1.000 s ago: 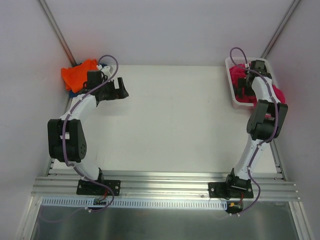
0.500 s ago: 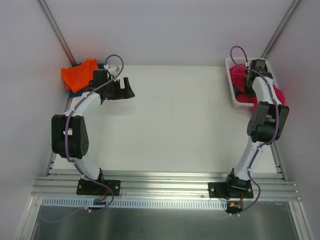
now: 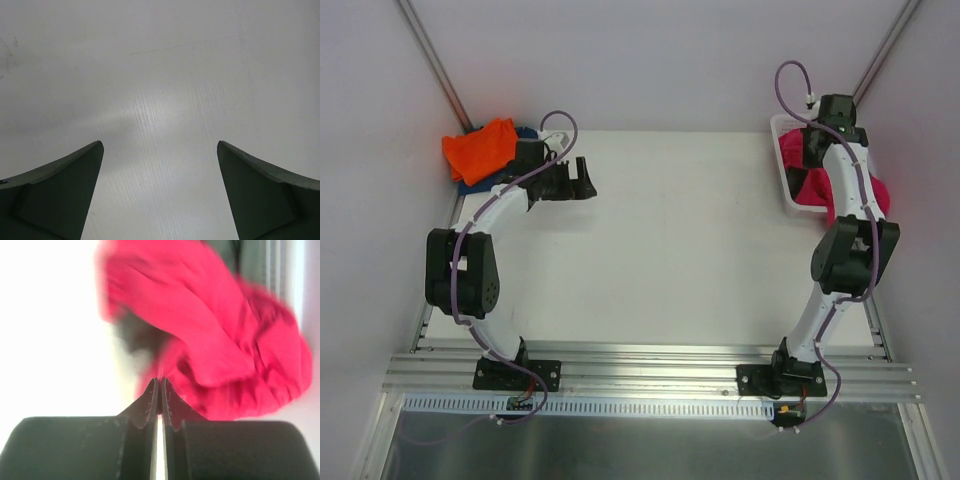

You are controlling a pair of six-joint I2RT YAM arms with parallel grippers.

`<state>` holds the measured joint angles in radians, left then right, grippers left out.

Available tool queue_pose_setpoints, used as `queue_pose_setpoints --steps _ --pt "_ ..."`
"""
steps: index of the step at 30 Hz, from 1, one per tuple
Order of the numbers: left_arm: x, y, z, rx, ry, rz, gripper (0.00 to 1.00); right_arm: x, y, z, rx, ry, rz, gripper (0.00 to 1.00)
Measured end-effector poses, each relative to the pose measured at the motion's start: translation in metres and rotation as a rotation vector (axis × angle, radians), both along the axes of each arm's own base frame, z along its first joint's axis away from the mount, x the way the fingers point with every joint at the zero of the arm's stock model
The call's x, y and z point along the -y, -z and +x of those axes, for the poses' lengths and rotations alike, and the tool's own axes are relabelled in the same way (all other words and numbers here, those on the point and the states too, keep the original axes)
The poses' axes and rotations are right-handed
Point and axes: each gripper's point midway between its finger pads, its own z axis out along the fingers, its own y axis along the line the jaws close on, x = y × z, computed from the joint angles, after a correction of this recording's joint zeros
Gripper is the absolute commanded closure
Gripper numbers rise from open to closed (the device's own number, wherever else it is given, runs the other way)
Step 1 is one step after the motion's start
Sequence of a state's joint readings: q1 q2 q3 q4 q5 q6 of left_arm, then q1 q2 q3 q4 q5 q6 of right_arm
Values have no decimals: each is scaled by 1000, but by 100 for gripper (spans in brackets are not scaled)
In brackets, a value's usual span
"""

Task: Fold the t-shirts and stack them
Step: Grab the tshirt from the pile, then move the tshirt to the center of the board

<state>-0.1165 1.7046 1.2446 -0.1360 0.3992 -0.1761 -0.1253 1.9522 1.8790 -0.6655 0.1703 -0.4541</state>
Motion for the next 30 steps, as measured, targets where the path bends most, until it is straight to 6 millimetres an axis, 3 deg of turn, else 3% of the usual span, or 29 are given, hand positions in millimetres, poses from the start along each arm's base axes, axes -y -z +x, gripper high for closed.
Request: queue_pose_setpoints --steps 4,8,11,14,19,22,24,27,30 --pt "-3 3 1 11 -4 39 1 -61 -51 17 124 -145 6 99" --pt "-19 3 6 29 -61 102 1 -141 -104 24 254 -325 34 99" --pt "-41 -10 9 55 -128 113 1 -198 -138 20 332 -446 66 99" --pt "-76 -32 10 103 -223 127 1 -250 -172 10 414 -559 100 99" --pt "-119 -63 -4 177 -371 165 1 -342 -239 -25 592 -757 167 99" --pt "-141 -72 -19 177 -477 118 1 -389 -276 -54 693 -867 222 99" --pt "-169 -72 -31 164 -582 85 1 -420 -296 -77 751 -942 264 99" --pt "-204 -69 -45 144 -703 58 2 -452 -314 -104 807 -1023 311 99" --pt "-213 -65 -54 124 -744 35 2 -472 -330 -125 866 -1088 331 99"
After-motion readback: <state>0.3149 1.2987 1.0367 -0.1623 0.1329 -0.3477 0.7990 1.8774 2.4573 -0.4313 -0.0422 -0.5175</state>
